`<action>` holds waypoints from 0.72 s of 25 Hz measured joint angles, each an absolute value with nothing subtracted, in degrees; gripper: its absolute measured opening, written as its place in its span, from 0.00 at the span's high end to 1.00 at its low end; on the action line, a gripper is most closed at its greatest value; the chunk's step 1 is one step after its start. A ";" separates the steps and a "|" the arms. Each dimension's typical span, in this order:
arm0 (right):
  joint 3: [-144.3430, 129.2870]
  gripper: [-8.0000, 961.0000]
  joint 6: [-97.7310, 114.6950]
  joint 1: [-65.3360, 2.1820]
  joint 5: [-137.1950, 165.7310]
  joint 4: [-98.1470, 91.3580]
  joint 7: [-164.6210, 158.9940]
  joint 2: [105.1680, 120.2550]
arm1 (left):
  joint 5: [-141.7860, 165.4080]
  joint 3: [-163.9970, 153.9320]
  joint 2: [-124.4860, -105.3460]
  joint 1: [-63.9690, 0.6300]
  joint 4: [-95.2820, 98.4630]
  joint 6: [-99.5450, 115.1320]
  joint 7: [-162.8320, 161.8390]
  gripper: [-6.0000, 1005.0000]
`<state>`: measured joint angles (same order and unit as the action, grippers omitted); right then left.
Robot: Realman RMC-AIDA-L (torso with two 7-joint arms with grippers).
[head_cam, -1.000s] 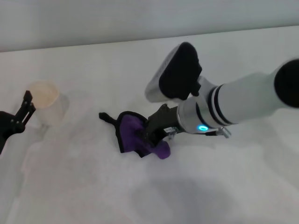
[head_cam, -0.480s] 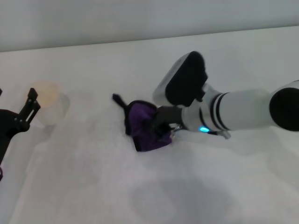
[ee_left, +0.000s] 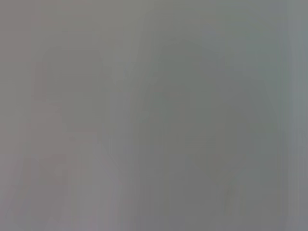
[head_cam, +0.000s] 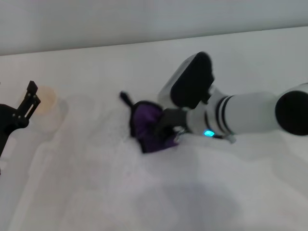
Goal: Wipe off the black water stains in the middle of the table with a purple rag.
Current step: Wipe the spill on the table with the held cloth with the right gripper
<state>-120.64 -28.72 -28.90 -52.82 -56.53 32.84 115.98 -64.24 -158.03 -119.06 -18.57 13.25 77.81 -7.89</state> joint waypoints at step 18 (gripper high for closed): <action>-124.84 0.88 -24.81 -27.64 -58.69 -57.41 33.86 115.80 | -64.16 -158.06 -119.07 -20.01 13.06 78.82 -7.87 0.12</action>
<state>-124.84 -24.81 -27.64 -58.69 -57.41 33.86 115.80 -64.16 -158.07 -119.07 -20.01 13.06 78.82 -7.87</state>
